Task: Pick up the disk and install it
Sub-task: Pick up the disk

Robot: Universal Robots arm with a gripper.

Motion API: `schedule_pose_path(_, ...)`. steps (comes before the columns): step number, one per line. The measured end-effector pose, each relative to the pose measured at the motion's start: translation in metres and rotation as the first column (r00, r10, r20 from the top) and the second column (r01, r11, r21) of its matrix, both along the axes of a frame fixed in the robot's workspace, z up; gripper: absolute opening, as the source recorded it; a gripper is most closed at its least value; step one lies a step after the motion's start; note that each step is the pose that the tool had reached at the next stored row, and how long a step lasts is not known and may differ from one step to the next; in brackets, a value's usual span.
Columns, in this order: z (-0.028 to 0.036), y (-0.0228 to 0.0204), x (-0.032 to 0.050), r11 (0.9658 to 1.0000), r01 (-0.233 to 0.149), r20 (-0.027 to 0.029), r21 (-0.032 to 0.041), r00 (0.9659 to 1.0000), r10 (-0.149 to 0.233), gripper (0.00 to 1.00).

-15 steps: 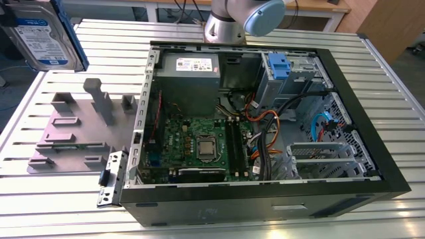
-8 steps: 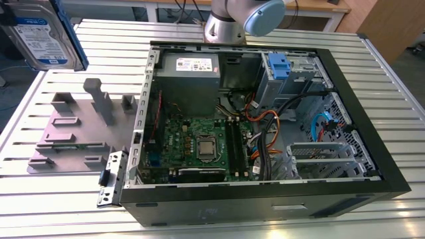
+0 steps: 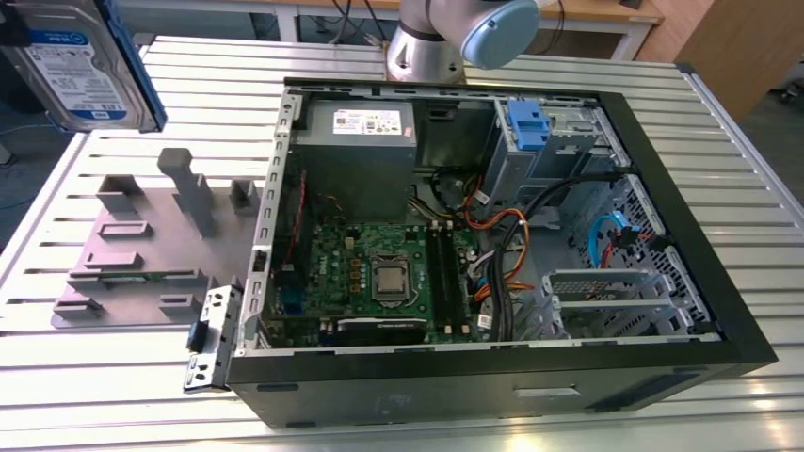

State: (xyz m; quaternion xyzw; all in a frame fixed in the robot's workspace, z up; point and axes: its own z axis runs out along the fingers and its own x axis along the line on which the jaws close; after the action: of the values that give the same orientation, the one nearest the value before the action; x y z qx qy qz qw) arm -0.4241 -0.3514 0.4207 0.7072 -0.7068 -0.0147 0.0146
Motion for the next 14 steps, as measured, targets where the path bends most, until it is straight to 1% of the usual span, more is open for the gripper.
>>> schedule_pose_path(14, 0.0058, 0.0, 0.0, 1.0, 0.0, 0.0001, 0.0003, 1.0, 0.0, 0.37)
